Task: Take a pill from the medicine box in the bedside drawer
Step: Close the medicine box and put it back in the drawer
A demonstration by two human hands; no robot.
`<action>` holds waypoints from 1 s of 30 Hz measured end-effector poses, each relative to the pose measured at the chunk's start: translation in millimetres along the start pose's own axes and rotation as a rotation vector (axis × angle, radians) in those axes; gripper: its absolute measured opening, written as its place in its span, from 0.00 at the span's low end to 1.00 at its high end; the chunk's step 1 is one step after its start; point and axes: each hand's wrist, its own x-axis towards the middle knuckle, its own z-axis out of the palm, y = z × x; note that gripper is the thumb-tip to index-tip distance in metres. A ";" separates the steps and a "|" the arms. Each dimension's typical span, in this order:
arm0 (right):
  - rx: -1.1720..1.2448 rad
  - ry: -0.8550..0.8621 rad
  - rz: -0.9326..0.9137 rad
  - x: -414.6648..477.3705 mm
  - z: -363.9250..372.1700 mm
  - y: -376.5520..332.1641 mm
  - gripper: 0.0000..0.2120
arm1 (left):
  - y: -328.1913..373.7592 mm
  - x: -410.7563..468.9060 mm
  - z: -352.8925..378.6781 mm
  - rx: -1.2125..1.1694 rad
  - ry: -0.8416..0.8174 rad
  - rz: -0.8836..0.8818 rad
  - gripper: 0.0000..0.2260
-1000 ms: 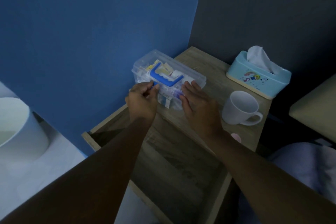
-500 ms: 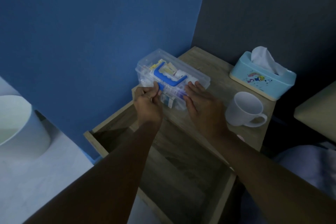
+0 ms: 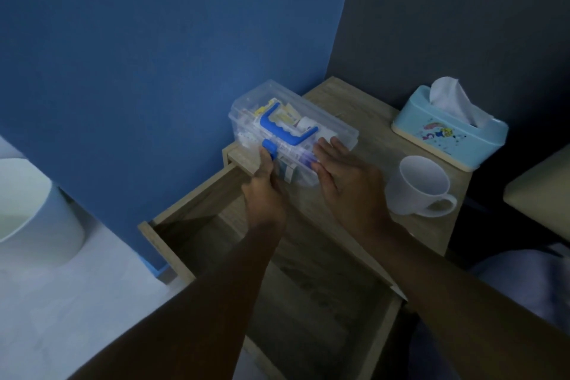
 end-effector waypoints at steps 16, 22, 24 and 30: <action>0.249 0.039 0.224 -3.7 -0.9 -20.4 0.21 | 35.2 63.5 -51.9 0.148 -0.067 0.197 0.22; 0.372 -0.008 0.503 10.9 8.7 -15.9 0.30 | 52.4 118.0 -58.8 0.419 -0.215 0.193 0.24; 0.355 -0.037 0.508 12.7 13.9 -13.7 0.32 | 52.5 128.6 -55.8 0.459 -0.247 0.160 0.24; 0.425 0.013 0.517 11.3 27.4 -14.4 0.37 | 35.0 141.8 -47.9 0.405 -0.269 0.028 0.26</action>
